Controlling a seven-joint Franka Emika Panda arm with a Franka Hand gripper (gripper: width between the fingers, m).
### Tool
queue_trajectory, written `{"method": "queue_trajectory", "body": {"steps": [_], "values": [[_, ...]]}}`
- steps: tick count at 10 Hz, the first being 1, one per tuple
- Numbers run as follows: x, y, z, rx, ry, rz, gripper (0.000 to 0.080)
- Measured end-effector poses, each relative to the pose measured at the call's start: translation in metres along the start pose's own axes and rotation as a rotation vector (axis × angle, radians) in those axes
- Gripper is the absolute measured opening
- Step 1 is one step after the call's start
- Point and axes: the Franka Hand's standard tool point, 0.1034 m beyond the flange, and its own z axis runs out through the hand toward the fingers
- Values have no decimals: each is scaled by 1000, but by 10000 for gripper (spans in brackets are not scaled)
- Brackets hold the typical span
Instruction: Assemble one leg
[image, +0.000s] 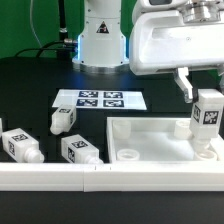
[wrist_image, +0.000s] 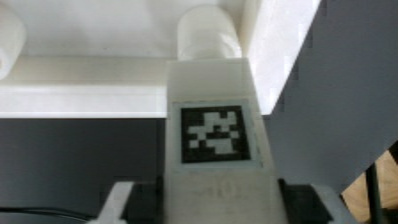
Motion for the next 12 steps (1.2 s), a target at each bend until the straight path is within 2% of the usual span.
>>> {"method": "queue_trajectory", "body": {"steps": [3, 7, 12], "values": [[4, -3, 6, 3, 5, 0, 288], [-5, -3, 16, 1, -3, -1, 288], [-5, -3, 17, -4, 25, 7, 288]]}}
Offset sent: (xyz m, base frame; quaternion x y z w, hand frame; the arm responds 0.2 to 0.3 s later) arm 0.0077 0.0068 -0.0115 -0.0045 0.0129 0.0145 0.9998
